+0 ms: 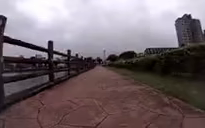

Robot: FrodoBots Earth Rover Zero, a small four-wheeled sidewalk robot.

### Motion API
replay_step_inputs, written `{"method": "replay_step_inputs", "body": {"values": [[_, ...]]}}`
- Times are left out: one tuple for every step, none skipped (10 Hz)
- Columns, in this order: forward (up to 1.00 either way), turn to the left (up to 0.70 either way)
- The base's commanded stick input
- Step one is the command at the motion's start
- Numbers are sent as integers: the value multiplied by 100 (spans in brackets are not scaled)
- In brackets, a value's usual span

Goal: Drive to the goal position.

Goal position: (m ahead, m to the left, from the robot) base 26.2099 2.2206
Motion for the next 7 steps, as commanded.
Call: {"method": "replay_step_inputs", "body": {"values": [[100, 0], [100, 0], [100, 0], [100, 0], [100, 0], [100, 0], [100, 0]]}}
